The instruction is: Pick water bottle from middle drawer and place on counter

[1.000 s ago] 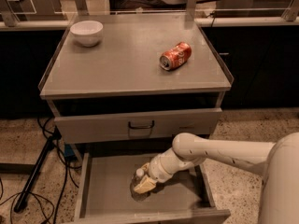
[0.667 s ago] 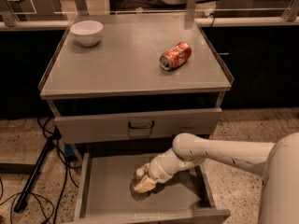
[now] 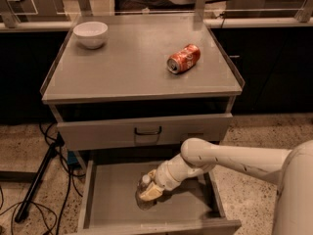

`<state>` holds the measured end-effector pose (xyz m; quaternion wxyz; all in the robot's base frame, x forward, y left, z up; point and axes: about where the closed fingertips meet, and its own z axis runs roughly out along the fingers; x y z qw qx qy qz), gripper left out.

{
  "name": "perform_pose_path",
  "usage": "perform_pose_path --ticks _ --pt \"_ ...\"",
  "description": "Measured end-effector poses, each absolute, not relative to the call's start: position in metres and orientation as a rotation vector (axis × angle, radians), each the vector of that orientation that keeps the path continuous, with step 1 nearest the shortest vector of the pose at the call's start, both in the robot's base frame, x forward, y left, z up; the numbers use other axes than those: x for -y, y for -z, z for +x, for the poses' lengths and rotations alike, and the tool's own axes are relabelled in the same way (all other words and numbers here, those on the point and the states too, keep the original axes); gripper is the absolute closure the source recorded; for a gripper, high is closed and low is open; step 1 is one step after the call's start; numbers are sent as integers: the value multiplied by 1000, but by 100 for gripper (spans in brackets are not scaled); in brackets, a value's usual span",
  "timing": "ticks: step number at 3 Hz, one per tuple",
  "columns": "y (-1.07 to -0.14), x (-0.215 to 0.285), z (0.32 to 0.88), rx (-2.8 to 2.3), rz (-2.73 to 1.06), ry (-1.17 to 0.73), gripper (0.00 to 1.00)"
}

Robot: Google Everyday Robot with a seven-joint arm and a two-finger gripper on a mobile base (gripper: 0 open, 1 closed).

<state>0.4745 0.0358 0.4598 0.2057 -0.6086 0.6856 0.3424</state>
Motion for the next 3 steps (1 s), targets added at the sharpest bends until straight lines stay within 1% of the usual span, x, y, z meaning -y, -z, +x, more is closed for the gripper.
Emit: perform_pose_path --ticks 2,3 --pt "-503 -50 472 -1877 -1748 -994 100" --pt "-537 -54 475 -1848 -1780 -975 100"
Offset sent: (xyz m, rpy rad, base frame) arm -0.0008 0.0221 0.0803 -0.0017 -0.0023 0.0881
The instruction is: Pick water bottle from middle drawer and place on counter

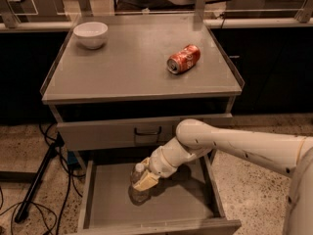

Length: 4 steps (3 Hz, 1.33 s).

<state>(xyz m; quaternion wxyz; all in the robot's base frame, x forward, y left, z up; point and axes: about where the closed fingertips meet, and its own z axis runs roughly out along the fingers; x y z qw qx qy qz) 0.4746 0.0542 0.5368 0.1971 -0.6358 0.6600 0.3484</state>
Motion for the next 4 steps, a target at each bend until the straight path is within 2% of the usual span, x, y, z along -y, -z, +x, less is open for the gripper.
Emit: perform_pose_path --ticks 1,2,3,4 --pt "-540 -54 475 -1844 -1785 -970 100" --pt "-551 -51 476 -1853 -1773 -912 100" --pt "-595 -42 474 -1878 -1753 -763 100" --pt "-604 -41 480 -1879 -1749 -754 100"
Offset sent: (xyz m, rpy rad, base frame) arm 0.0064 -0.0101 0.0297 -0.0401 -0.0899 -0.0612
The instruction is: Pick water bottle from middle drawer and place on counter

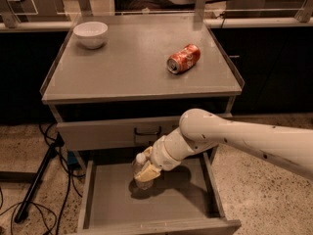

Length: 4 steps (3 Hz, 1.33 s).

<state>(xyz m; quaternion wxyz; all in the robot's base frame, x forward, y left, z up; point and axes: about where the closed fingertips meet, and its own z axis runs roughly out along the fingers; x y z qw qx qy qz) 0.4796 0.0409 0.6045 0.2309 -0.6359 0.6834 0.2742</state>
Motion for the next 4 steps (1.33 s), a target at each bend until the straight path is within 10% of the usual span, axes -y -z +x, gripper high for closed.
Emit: perform_pose_path --ticks 4 --pt "-689 -27 474 -1868 -1838 -803 100"
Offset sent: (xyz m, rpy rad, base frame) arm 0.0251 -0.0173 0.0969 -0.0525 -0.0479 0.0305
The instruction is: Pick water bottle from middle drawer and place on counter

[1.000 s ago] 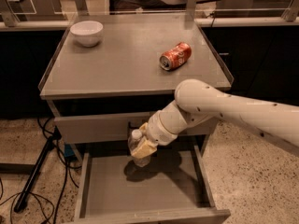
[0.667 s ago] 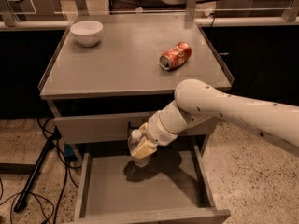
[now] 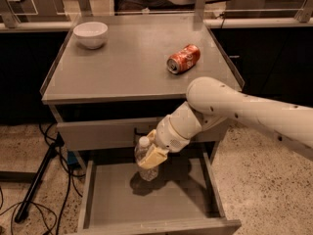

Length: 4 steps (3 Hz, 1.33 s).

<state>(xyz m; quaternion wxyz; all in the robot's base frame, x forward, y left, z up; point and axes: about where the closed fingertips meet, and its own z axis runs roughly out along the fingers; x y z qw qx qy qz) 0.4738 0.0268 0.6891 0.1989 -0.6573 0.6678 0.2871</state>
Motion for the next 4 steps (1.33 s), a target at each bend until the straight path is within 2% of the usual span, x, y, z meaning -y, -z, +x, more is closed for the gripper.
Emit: perform_pose_path --ticks 1,2,3,4 --pt "-692 -31 482 -1876 -1839 -814 100" --pt "-743 -32 510 -1850 -1895 -827 100" --pt "-744 -32 510 -1850 -1895 -827 100" --pt "-784 -24 496 -1805 -1894 -825 100"
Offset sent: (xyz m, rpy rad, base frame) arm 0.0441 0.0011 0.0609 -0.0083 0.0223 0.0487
